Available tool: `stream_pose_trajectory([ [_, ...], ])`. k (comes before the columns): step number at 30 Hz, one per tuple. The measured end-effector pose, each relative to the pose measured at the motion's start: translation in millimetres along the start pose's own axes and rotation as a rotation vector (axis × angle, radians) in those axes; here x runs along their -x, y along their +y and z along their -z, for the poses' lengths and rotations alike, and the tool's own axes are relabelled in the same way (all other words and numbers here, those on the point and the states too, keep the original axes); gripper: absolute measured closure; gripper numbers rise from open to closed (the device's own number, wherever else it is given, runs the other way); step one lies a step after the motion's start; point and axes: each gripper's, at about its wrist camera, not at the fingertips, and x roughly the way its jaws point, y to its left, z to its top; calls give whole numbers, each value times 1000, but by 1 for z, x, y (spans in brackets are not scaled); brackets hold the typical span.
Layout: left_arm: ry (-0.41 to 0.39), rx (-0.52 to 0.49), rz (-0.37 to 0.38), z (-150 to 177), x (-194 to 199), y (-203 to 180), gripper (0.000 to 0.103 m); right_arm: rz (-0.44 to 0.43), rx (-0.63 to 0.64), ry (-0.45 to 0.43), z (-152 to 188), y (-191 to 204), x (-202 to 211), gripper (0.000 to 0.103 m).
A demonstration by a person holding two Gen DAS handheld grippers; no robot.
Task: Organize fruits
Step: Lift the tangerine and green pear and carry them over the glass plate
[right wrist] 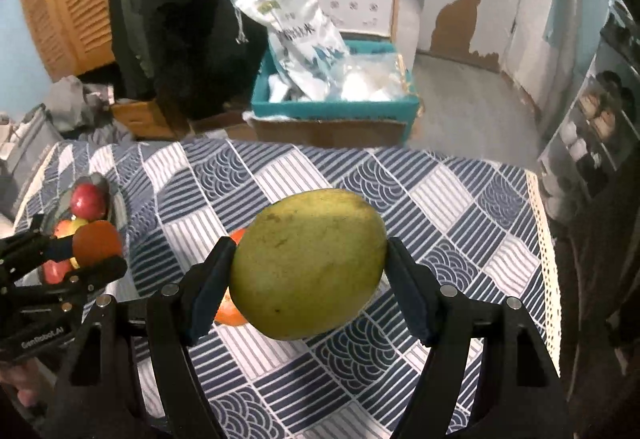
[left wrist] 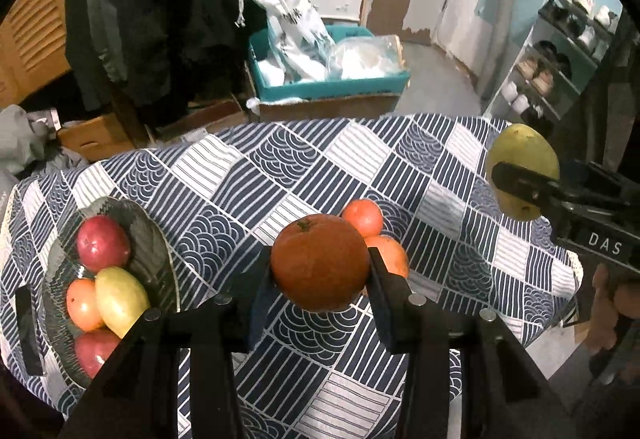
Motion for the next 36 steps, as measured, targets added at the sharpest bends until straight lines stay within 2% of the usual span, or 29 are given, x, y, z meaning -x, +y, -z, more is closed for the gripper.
stream_pose_trajectory([
  [18,-109,74,-15,-7,46,36,58,-91,84,-113,-25,55,36,28],
  [36,-120,211,-73,7,59,106,58,-197,171,-94,-49,129,15,28],
])
